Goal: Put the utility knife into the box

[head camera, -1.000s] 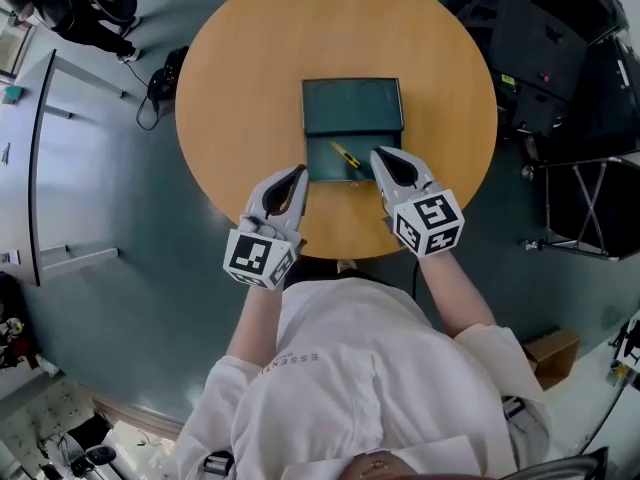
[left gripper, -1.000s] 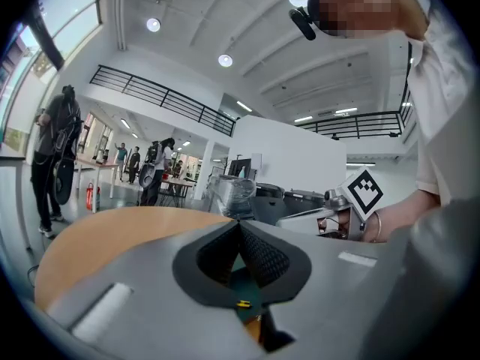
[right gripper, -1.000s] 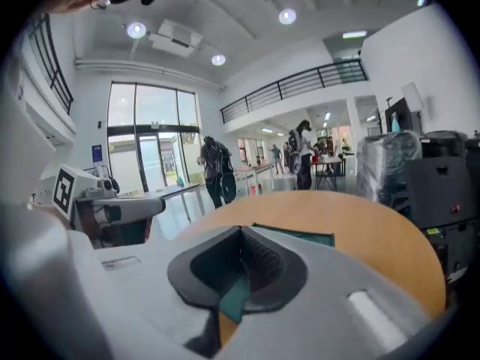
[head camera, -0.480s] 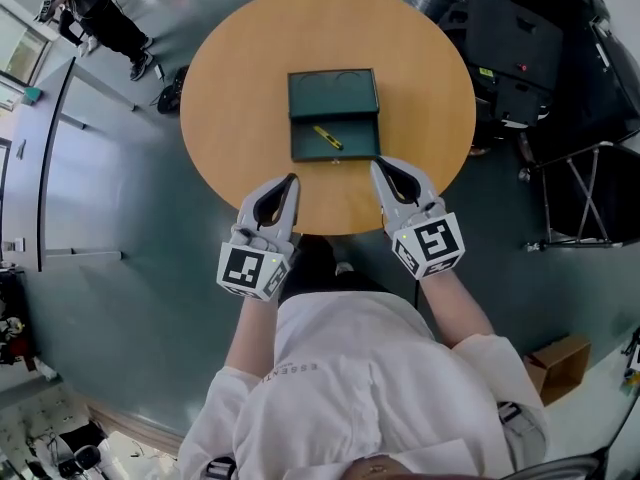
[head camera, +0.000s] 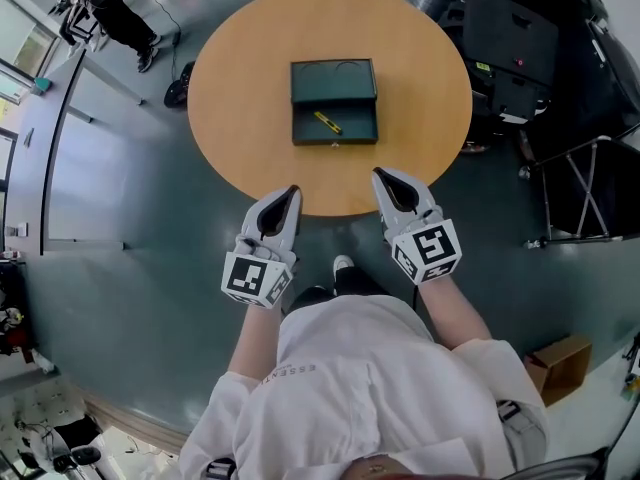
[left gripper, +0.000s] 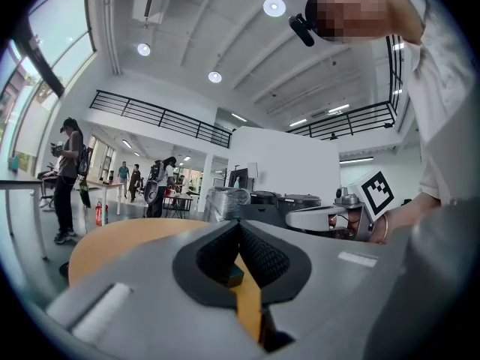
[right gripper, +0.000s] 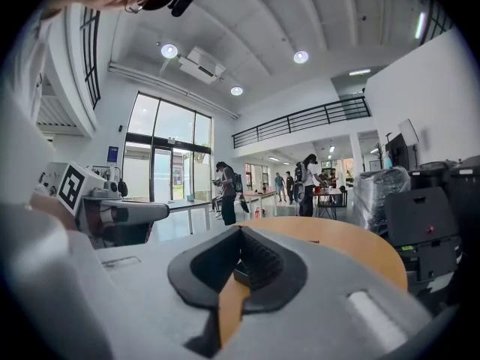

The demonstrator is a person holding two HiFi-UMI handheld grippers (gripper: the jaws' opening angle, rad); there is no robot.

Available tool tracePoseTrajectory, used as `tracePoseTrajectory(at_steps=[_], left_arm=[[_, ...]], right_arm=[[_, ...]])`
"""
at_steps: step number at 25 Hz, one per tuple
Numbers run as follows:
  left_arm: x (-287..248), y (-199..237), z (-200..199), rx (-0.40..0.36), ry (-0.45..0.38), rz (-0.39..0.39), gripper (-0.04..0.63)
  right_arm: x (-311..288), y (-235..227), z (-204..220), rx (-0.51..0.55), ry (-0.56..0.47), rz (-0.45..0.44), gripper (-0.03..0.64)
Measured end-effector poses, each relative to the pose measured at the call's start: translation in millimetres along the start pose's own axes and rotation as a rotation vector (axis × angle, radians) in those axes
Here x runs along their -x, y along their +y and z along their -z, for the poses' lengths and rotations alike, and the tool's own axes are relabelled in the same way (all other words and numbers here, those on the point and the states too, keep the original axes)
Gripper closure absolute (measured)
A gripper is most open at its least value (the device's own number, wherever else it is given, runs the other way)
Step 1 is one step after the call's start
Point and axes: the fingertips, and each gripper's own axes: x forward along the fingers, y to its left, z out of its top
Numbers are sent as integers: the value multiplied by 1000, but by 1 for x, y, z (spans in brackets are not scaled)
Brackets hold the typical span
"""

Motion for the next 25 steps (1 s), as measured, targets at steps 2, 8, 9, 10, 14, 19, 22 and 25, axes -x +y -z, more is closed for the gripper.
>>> tracePoseTrajectory(at_steps=[2, 8, 9, 10, 14, 19, 22, 25], left_arm=[[9, -4, 2, 7, 3, 2, 588], [49, -25, 7, 15, -5, 27, 588], [58, -28, 6, 16, -4, 29, 588], [68, -31, 5, 17, -5, 30, 588], [113, -44, 5, 14, -30, 36, 588], [165, -68, 1, 2, -34, 53, 588], [188, -82, 2, -12, -31, 72, 588], [205, -93, 11, -7, -17, 83, 588]], right_arm=[[7, 9, -1, 5, -1, 2, 624], [41, 44, 4, 2, 6, 14, 624], [47, 52, 4, -15, 3, 15, 624], [54, 62, 3, -28, -2, 15, 624], [84, 103, 1, 1, -15, 28, 624], [120, 147, 5, 79, -18, 62, 624], [138, 167, 15, 88, -5, 71, 624], [154, 180, 23, 79, 7, 82, 624]])
